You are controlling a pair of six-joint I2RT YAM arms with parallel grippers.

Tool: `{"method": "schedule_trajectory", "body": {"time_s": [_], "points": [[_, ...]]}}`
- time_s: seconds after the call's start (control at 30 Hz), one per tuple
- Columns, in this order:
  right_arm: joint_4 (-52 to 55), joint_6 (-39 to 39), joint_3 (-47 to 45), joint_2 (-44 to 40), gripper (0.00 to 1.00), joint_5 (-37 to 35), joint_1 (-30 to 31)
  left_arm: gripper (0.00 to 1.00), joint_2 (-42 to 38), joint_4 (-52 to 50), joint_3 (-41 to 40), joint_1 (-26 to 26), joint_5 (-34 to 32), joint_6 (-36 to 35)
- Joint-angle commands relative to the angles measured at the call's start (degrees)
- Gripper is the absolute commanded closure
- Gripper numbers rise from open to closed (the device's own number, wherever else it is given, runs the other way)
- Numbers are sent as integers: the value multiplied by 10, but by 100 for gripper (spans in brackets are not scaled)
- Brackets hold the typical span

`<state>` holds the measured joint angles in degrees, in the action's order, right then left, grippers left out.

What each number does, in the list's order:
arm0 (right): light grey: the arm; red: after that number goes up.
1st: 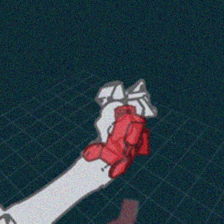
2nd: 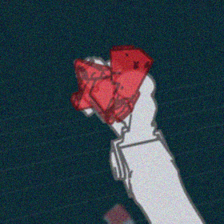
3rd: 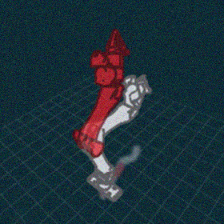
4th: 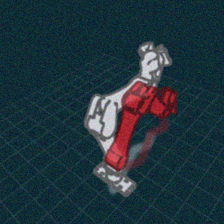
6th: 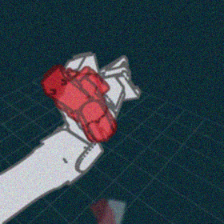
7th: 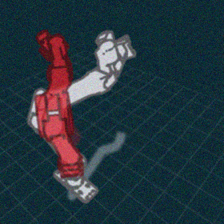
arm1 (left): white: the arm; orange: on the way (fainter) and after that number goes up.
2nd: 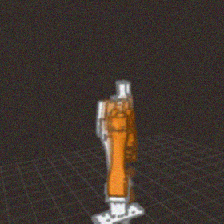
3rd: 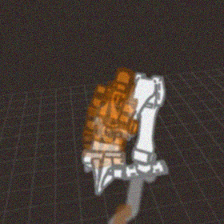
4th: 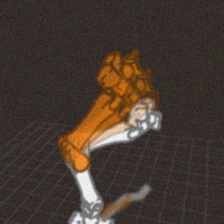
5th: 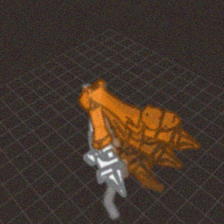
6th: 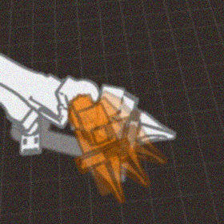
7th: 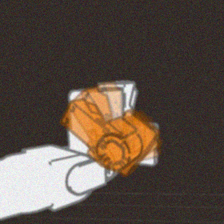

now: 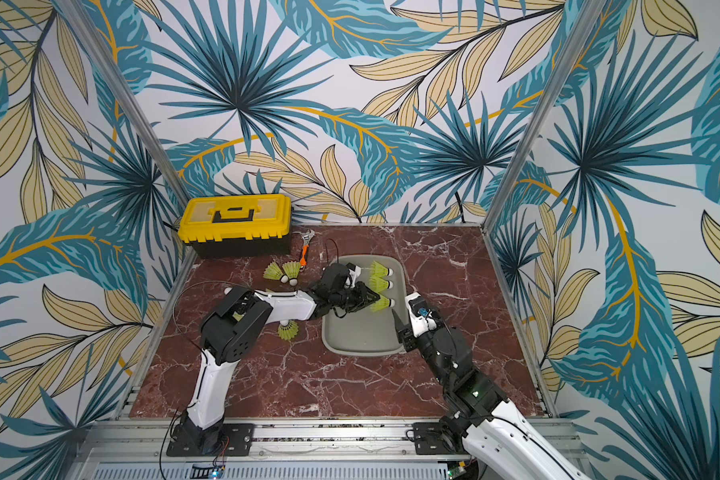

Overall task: Put the shuttlecocks into the storage box
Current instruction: Place the shuttlecock in the storage box.

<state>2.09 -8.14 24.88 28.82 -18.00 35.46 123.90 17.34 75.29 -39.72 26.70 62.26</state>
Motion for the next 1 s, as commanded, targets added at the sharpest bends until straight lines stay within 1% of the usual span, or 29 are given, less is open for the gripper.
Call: {"method": "schedule_trajectory", "body": {"time_s": [0.0,0.2,0.47,0.67,0.97], "points": [[6,3,-12,-8,30,-7,3,77,6,14,20,-4,-4,-2],[7,2,-12,-8,30,-8,3,69,-2,16,16,-4,-8,-3],[6,4,-13,-8,30,-8,3,68,-12,23,5,-4,-12,-4],[6,4,-14,-8,30,-8,2,61,-26,26,-8,-4,-17,-8],[5,5,-16,-8,30,-8,3,54,-66,8,-32,-3,-40,-29]]}}
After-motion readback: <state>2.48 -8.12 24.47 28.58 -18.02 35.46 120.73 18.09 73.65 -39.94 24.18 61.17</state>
